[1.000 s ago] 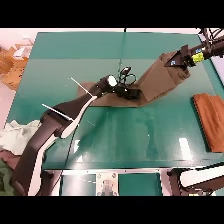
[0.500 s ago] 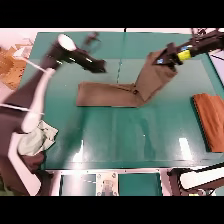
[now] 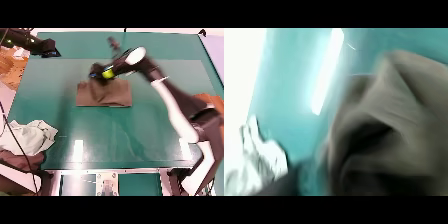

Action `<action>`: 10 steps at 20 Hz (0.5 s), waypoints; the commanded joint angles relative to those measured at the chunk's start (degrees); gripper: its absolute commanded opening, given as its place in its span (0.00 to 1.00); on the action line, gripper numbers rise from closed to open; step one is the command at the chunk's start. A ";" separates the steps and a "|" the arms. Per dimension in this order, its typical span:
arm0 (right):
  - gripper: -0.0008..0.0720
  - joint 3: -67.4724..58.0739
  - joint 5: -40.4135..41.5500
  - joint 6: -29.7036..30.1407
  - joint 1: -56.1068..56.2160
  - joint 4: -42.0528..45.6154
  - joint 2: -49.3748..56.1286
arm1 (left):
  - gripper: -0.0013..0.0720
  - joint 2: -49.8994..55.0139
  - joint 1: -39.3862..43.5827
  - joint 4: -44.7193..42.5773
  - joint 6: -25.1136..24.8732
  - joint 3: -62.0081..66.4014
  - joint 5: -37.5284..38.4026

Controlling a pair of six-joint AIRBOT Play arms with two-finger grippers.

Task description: Fold the shirts.

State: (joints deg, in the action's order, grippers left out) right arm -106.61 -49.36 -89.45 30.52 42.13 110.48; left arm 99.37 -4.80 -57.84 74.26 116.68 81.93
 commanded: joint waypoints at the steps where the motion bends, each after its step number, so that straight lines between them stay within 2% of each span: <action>1: 0.79 0.02 17.88 0.31 9.22 -1.16 8.35 | 0.05 -0.66 -1.60 -0.55 -1.60 -1.88 1.70; 4: 0.79 0.00 7.48 0.33 3.04 0.96 7.13 | 0.05 -0.55 -1.62 -0.59 -2.80 -1.86 2.23; 10: 0.79 0.09 -17.09 -0.59 -20.35 3.87 1.01 | 0.05 -0.55 -1.60 -0.74 -2.86 -1.88 2.78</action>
State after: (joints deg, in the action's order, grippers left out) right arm -106.59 -54.11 -89.27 19.31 43.83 113.27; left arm 98.87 -6.33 -58.43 71.64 114.85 84.38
